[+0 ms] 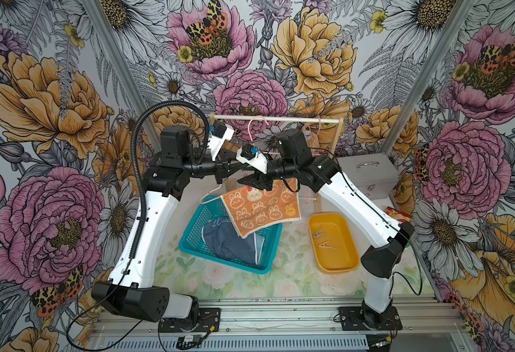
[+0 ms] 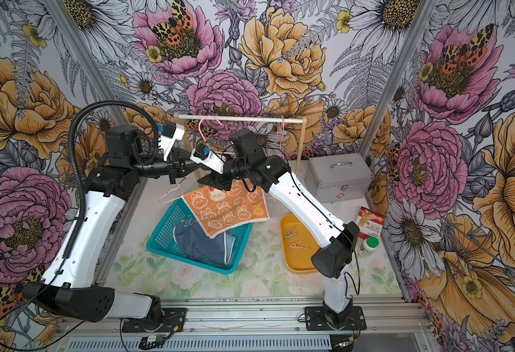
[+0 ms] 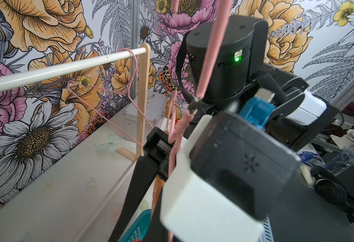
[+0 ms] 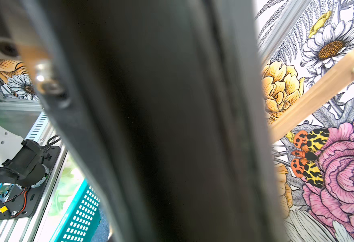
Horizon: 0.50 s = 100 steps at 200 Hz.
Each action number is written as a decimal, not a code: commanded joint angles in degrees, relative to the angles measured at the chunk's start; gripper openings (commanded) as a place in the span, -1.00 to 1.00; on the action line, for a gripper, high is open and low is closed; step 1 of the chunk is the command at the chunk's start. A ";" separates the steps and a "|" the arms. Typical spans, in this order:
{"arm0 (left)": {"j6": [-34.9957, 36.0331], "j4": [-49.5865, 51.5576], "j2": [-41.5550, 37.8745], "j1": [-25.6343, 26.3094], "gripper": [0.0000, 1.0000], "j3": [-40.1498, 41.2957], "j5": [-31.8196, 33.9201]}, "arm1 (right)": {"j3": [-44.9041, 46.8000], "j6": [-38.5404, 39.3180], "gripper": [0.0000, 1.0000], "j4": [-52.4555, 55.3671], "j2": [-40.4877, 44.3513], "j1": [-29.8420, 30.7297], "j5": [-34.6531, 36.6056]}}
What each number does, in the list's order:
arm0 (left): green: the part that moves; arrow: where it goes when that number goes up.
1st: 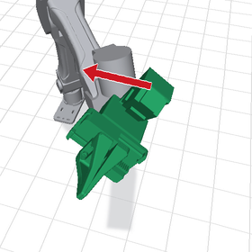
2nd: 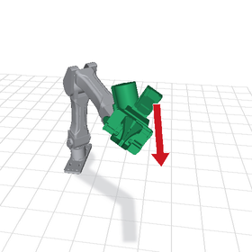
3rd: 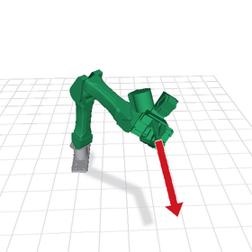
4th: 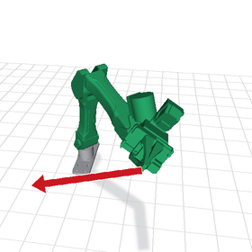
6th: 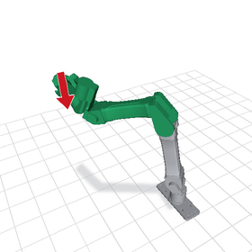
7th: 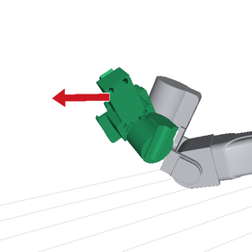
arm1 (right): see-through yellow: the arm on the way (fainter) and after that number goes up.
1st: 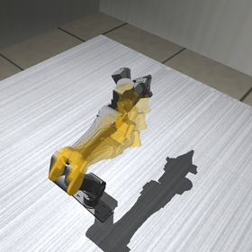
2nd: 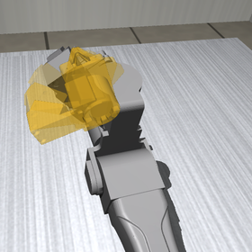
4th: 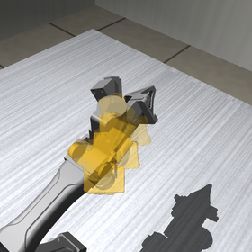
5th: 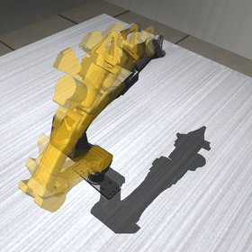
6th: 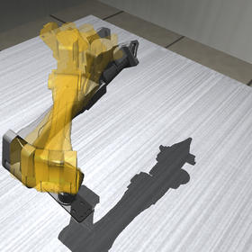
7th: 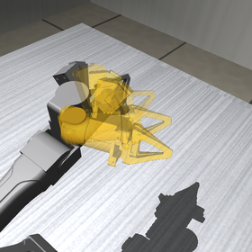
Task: Remove the clothespins securing towels to the hanger
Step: Remove the clothespin from the hanger.
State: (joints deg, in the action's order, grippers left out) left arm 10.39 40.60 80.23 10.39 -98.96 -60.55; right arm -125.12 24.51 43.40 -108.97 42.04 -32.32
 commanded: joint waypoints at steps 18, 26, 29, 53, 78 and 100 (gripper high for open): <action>-0.45 -0.71 -0.61 -0.04 -1.00 -0.71 -1.81 | -2.01 -2.01 -0.02 -0.31 -2.63 0.15 -3.67; -0.46 -0.70 -0.51 -0.20 -1.00 -0.71 -1.93 | -2.06 -2.26 -0.02 -0.33 -2.65 0.21 -4.45; -0.45 -0.71 -0.44 -0.20 -1.00 -0.71 -1.86 | -2.07 -2.24 -0.02 -0.29 -2.65 0.21 -4.73; -0.30 -0.68 0.23 -0.71 -1.00 -1.01 -2.06 | -1.67 -2.86 -0.04 -0.24 -2.41 0.23 -5.99; -0.37 -0.61 1.11 -1.55 -1.00 -1.33 -2.55 | -0.54 -3.41 -0.08 -0.24 -2.20 0.19 -6.37; -0.46 -0.59 1.94 -2.27 -1.00 -1.72 -2.97 | 0.41 -3.51 -0.13 -0.24 -1.90 0.23 -6.38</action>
State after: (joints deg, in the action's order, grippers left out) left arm 10.39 40.71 81.21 9.26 -99.00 -61.41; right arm -125.80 22.04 43.40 -110.10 42.04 -37.41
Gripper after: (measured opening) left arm 0.062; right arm 0.447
